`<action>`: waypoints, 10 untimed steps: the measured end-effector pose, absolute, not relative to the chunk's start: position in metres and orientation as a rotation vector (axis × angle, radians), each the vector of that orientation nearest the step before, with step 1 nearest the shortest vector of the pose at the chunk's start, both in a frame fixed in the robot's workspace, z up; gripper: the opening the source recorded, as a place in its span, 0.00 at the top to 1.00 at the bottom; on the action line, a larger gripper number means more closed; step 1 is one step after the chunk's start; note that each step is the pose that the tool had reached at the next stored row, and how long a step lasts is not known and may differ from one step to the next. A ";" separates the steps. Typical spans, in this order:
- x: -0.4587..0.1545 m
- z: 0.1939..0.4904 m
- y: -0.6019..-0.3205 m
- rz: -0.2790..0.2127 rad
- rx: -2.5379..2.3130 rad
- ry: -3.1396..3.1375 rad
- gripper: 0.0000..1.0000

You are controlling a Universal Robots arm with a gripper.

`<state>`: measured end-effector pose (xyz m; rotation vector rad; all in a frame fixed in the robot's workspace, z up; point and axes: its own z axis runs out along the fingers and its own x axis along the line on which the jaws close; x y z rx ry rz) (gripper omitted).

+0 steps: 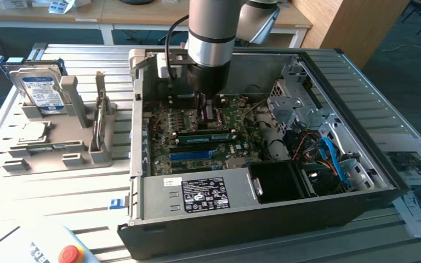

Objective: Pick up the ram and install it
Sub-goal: 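Press down the ram until it locks into place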

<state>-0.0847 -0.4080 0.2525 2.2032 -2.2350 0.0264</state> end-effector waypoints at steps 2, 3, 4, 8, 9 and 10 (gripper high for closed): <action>-0.084 0.253 -0.408 0.027 2.203 -2.235 0.90; -0.083 0.253 -0.408 0.026 2.203 -2.235 0.90; -0.082 0.253 -0.409 0.026 2.203 -2.235 0.90; -0.078 0.253 -0.410 0.026 2.203 -2.235 0.90; -0.077 0.252 -0.410 0.026 2.203 -2.235 0.90; -0.076 0.253 -0.410 0.026 2.203 -2.235 0.90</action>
